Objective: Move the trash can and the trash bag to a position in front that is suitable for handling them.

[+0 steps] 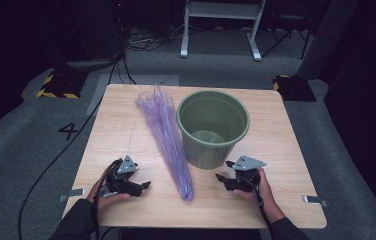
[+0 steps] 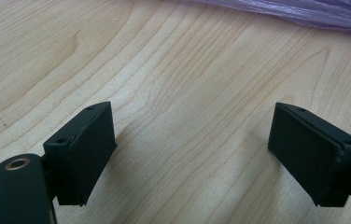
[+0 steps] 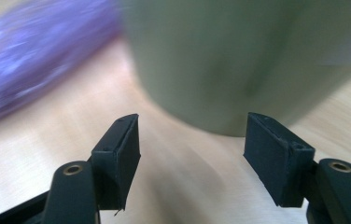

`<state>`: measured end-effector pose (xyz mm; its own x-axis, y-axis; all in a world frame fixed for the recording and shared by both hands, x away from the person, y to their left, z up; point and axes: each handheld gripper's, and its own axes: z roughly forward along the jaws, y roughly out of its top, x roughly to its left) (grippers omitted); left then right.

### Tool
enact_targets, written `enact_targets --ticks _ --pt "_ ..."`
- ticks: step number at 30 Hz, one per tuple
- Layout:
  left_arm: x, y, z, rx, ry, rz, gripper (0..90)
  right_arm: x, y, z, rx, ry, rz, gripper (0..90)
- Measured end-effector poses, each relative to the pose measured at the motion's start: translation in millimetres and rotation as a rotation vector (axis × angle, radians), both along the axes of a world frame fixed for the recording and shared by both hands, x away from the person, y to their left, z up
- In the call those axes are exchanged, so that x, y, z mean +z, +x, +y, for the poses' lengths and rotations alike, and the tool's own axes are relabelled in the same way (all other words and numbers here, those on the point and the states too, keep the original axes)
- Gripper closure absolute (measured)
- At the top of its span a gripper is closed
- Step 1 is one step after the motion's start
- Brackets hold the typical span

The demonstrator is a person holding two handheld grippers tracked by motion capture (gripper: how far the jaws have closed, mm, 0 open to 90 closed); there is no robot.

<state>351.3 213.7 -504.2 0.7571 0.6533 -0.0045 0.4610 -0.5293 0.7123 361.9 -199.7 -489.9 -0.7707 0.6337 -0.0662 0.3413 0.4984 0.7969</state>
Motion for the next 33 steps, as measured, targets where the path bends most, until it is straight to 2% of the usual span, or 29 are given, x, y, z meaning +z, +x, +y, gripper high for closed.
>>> enact_targets --ticks 2,9,15,18,21,29,33 --pt "0.0 0.0 -0.1 0.000 -0.001 0.000 14.4 0.5 -6.2 5.7 0.048 -0.012 0.002 37.9" --pt "0.0 0.3 -0.5 -0.001 0.000 0.000 14.4 5.7 -18.6 30.2 0.171 0.011 0.005 41.0" --pt "0.0 0.5 -0.6 -0.003 0.001 -0.002 14.4 9.9 -24.6 49.4 0.213 0.044 0.003 37.4" --pt "0.0 0.4 -0.7 -0.002 0.000 -0.001 14.4 9.9 -25.6 56.0 0.230 0.078 0.032 34.2" --pt "0.0 0.5 -0.6 -0.002 0.001 -0.002 14.4 10.5 -28.1 64.1 0.252 0.081 0.037 32.7" --pt "0.0 0.5 -0.6 -0.003 0.001 -0.001 14.4 6.2 -40.4 85.4 0.329 0.015 0.041 37.1" --pt "-0.2 0.7 -0.9 -0.005 -0.003 0.001 14.4 -2.0 -42.2 91.8 0.354 -0.048 0.054 44.2"
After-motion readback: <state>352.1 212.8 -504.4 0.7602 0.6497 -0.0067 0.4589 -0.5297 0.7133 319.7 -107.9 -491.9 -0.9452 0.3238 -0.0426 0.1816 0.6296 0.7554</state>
